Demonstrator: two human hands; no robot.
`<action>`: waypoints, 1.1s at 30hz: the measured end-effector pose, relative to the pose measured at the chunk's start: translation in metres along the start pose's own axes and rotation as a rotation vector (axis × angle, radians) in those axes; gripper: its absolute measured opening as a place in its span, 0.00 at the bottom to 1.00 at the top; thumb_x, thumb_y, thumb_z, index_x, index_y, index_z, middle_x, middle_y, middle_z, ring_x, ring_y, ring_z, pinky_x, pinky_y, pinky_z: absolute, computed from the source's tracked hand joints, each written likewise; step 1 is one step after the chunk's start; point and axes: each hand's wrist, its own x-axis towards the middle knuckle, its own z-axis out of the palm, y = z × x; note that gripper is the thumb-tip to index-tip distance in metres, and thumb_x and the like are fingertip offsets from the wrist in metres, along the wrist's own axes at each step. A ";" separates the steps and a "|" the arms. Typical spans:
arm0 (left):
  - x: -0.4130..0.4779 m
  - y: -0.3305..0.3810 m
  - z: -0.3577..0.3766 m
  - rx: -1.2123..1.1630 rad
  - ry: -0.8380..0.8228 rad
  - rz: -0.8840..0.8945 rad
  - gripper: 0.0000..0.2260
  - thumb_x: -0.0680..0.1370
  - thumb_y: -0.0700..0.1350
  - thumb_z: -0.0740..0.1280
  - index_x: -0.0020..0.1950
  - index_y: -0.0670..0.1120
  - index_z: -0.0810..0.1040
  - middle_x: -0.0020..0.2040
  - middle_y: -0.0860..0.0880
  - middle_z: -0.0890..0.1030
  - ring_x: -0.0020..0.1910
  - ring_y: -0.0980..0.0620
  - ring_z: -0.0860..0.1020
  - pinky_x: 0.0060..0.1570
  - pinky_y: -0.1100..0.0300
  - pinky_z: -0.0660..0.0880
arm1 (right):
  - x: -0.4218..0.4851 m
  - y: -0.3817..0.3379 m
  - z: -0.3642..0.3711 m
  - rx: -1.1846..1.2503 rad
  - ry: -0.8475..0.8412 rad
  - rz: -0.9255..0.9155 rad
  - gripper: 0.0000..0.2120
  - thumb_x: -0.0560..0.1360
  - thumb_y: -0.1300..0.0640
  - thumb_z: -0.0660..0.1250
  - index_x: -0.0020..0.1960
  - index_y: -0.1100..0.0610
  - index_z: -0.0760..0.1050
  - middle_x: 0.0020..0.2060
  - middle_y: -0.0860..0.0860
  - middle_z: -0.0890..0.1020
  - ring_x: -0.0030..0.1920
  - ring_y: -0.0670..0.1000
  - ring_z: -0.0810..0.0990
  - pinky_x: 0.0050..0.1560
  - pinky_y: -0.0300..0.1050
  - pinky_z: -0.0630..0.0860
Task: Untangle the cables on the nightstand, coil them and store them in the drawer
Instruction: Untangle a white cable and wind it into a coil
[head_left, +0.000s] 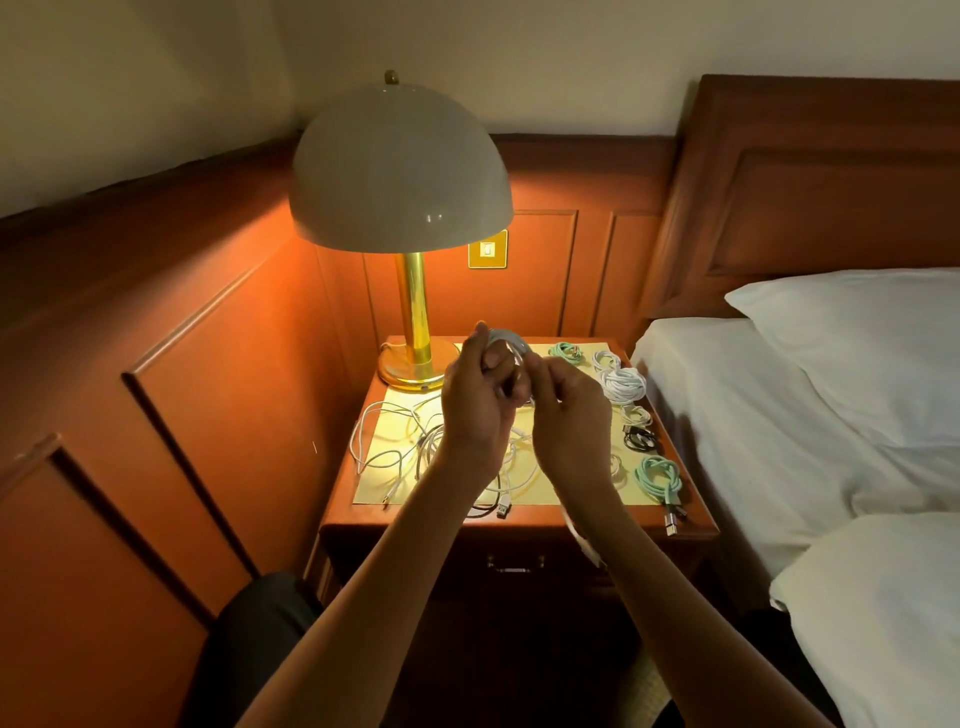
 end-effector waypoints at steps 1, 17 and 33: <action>0.000 -0.001 0.000 0.098 0.030 0.036 0.19 0.85 0.48 0.56 0.35 0.45 0.66 0.25 0.52 0.68 0.25 0.55 0.71 0.30 0.63 0.69 | 0.001 0.001 -0.001 -0.047 0.016 -0.043 0.17 0.84 0.53 0.61 0.40 0.59 0.78 0.29 0.49 0.78 0.31 0.46 0.75 0.29 0.35 0.65; 0.009 -0.007 -0.048 1.131 -0.326 0.466 0.15 0.86 0.48 0.53 0.44 0.45 0.72 0.34 0.49 0.74 0.30 0.53 0.72 0.31 0.59 0.69 | 0.050 0.017 -0.043 -0.310 -0.438 -0.426 0.22 0.81 0.41 0.59 0.43 0.57 0.79 0.31 0.46 0.77 0.32 0.45 0.77 0.35 0.47 0.74; 0.006 -0.025 -0.033 0.836 -0.042 0.147 0.19 0.86 0.49 0.53 0.41 0.46 0.74 0.29 0.50 0.75 0.25 0.56 0.73 0.27 0.63 0.69 | 0.016 0.027 -0.021 -0.261 -0.235 -0.112 0.21 0.83 0.43 0.54 0.34 0.50 0.68 0.24 0.46 0.70 0.25 0.44 0.68 0.29 0.43 0.65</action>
